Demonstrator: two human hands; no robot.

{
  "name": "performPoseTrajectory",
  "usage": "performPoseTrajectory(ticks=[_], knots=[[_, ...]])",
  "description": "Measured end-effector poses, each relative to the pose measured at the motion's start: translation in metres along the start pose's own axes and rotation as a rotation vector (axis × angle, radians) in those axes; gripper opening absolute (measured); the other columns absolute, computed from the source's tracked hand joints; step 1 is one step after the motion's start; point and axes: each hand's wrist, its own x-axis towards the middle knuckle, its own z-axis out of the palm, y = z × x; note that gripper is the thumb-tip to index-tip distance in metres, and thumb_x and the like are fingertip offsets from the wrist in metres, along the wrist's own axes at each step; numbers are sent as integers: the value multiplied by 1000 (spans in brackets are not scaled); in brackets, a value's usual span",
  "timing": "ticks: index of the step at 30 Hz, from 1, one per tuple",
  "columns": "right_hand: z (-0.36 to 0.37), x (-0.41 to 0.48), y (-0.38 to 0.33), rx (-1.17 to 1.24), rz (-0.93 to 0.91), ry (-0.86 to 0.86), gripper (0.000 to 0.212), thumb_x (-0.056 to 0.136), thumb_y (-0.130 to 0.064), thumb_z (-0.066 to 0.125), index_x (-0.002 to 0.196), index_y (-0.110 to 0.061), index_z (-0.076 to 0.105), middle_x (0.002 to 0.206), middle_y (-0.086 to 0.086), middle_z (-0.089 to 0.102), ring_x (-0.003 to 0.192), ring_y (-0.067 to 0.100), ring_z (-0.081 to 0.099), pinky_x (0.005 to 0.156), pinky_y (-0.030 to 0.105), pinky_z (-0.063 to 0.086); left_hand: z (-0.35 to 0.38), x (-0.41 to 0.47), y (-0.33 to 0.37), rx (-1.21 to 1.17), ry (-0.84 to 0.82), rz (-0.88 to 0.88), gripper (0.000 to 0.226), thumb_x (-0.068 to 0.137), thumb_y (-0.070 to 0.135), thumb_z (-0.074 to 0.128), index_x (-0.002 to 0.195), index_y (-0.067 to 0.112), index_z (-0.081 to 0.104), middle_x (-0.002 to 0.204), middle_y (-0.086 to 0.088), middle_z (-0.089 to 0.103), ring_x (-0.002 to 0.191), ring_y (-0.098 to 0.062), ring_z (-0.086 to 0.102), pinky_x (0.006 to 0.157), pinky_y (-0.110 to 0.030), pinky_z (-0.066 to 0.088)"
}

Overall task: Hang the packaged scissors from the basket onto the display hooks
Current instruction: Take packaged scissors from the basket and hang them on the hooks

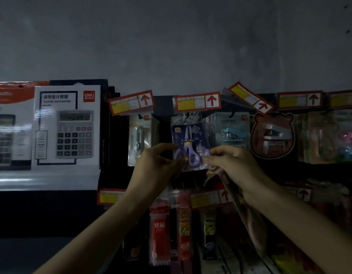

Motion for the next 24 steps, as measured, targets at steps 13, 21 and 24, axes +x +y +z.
performPoseTrajectory(ticks=[13,21,24], knots=[[9,27,-7,-52,180,41,33,87,-25,78,95,7,74,71,17,67,56,21,57,49,20,40,21,25,-7,431,26,119,31,84,39,81,112,28,72,75,17,68,77,-3,70,73,-35,60],[2,27,2,-225,173,4,35,80,-27,82,59,-7,63,47,4,57,52,22,58,56,26,42,34,44,-15,778,53,147,24,91,43,71,108,27,68,91,0,73,76,-22,67,65,-36,57],[-1,25,2,-233,152,-16,33,80,-31,82,72,0,73,64,13,72,55,20,60,60,28,44,38,53,-20,863,61,117,14,95,34,66,100,21,66,88,-4,71,76,-28,68,64,-38,56]])
